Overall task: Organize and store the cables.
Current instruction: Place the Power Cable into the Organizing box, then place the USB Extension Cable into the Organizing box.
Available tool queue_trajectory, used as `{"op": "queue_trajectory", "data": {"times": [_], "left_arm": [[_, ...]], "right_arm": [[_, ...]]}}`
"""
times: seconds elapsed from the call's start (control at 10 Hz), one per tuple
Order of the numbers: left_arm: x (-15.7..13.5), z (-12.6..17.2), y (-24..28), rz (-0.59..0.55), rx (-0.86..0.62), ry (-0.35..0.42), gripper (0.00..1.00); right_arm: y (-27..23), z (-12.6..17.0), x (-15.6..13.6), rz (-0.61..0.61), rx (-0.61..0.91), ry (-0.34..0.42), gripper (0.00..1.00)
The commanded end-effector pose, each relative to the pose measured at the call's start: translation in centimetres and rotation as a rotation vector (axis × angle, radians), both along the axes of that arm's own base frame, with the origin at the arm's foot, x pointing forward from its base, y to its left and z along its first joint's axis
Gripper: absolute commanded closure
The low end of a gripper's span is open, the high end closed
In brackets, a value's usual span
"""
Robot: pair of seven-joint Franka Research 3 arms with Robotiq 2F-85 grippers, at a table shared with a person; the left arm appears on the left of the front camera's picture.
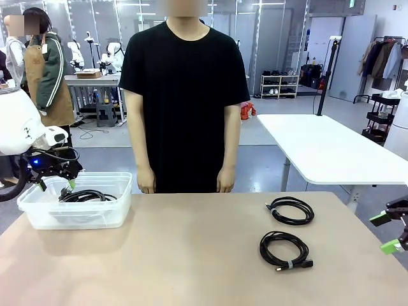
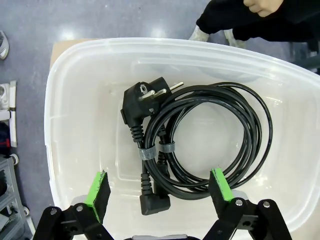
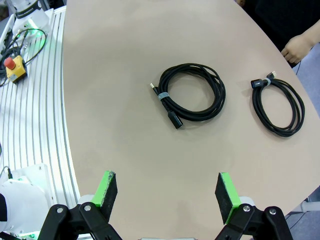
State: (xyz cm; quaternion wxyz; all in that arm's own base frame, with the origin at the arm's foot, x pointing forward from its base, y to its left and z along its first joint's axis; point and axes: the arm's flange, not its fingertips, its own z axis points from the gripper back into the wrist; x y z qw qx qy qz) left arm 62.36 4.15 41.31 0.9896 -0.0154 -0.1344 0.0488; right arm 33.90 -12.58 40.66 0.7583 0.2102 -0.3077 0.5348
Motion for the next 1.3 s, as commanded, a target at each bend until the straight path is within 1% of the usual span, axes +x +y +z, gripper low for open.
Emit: {"op": "queue_trajectory", "data": {"times": [0.0,1.2], "left_arm": [[0.25,-0.01,0.10,0.001,0.003,-0.001,0.00],[0.25,-0.01,0.10,0.001,0.003,-0.001,0.00]], "right_arm": [[-0.07,0.09,0.20,0.005,0.014,-0.009,0.00],[-0.07,0.09,0.20,0.005,0.014,-0.009,0.00]]}}
